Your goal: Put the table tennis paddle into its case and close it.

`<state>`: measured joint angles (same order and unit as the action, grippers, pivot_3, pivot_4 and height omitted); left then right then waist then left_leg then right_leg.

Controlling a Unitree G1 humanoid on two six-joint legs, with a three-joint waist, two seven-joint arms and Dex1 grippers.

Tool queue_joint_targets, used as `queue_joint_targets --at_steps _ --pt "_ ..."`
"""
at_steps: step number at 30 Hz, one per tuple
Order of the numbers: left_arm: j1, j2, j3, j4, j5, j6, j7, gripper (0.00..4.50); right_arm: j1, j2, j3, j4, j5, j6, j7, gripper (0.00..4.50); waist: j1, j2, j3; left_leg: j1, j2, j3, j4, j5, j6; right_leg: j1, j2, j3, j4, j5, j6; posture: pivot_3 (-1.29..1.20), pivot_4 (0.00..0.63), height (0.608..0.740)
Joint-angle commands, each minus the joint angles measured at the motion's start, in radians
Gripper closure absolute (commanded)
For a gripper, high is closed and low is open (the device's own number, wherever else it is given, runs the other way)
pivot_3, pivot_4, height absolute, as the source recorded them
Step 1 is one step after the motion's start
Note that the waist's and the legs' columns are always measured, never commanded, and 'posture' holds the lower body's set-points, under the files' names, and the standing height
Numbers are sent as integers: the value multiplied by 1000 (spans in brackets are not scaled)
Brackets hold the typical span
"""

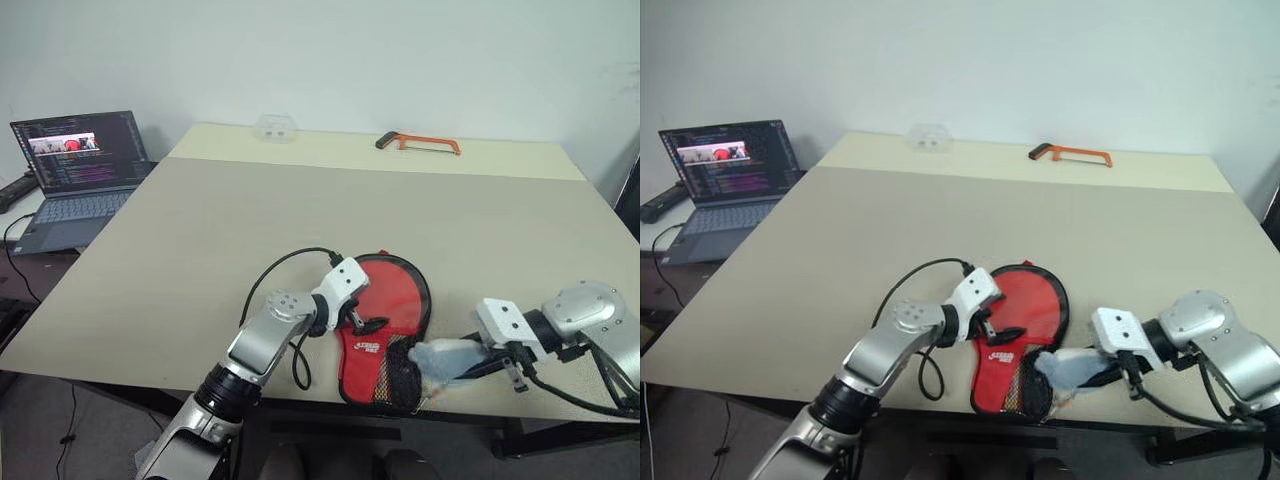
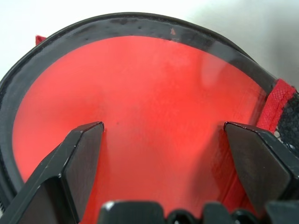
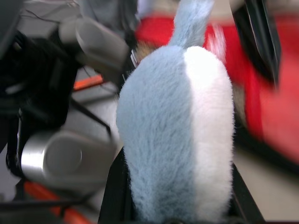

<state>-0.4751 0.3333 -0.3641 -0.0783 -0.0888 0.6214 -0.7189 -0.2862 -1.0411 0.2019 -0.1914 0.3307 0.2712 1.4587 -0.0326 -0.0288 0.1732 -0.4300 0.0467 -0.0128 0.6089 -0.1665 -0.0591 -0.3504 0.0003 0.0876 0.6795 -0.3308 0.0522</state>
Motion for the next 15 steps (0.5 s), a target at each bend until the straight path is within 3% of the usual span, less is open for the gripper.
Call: queue_joint_targets --at_steps 1,9,15 --pt "49 62 47 -52 -24 -58 -47 0 -3 -27 -38 58 14 -3 50 2684 -3 1 0 0 0 0 0 0 0 0 0 0 0 0 0 0 150 740" --pt "123 236 252 -249 -246 -51 -228 0 9 -19 -103 100 133 111 68 41 0 1 6 -1 0 0 0 0 0 -1 -1 0 1 0 0 0 150 740" --pt "272 442 476 -255 -359 -68 -355 0 184 17 -315 52 239 179 -57 41 0 0 6 -2 1 0 -1 0 0 -2 -1 -2 1 -1 -1 0 150 740"
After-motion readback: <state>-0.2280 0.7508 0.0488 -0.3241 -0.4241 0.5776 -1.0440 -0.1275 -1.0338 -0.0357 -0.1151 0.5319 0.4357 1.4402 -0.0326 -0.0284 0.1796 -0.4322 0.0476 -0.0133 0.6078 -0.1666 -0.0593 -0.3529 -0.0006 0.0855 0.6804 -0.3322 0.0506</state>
